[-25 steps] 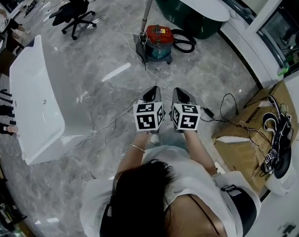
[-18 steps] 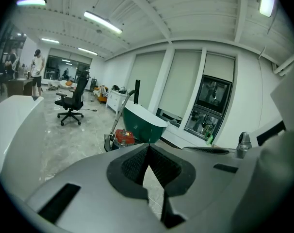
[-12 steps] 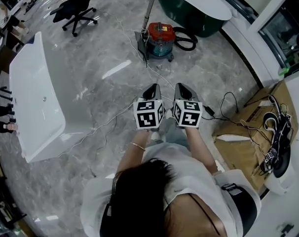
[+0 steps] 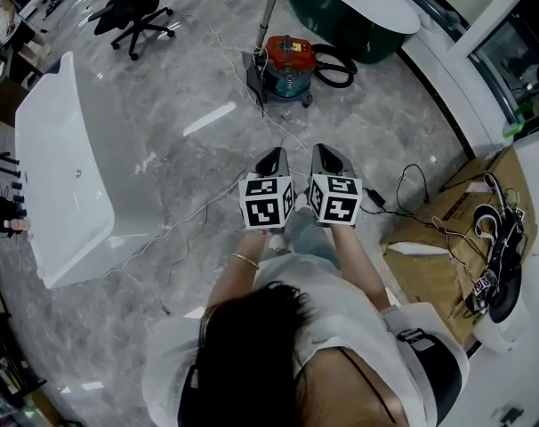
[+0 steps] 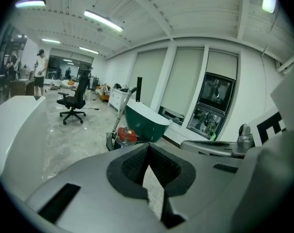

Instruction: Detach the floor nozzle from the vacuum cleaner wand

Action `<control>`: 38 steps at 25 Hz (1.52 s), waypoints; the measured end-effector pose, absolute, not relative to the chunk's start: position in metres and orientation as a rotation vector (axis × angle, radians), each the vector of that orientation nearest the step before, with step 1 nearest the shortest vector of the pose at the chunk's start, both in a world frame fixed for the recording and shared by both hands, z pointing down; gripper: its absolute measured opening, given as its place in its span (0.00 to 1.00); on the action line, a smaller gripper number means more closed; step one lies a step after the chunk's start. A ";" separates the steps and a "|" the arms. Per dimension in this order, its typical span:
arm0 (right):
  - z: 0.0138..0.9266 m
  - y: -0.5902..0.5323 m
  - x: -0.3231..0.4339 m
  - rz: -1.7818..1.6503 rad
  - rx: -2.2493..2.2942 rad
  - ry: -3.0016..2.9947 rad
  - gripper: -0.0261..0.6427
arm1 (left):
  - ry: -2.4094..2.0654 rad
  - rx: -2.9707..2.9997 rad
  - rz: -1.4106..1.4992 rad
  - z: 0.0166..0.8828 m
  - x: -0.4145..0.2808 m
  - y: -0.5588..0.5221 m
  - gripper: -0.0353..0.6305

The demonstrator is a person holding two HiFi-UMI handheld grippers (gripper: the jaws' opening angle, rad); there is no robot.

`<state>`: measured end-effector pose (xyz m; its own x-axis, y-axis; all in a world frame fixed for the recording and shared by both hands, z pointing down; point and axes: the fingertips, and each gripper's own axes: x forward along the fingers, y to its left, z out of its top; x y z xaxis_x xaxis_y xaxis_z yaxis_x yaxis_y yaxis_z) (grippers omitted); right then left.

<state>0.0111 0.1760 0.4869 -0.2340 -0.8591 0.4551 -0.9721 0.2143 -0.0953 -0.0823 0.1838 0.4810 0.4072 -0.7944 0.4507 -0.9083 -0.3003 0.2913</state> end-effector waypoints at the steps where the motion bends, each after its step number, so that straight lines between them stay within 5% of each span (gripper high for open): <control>1: 0.489 0.175 0.011 0.529 1.712 -2.190 0.06 | -1.446 2.169 0.308 0.482 -0.082 0.183 0.06; 38: 0.503 0.041 0.045 0.566 1.588 -2.234 0.06 | -1.482 2.100 0.366 0.497 -0.038 0.053 0.06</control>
<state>0.0449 0.0409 0.5030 -0.3164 -0.8115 0.4913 -0.9475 0.2950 -0.1229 -0.0378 0.0535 0.4968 0.3590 -0.7834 0.5073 -0.9295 -0.2508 0.2704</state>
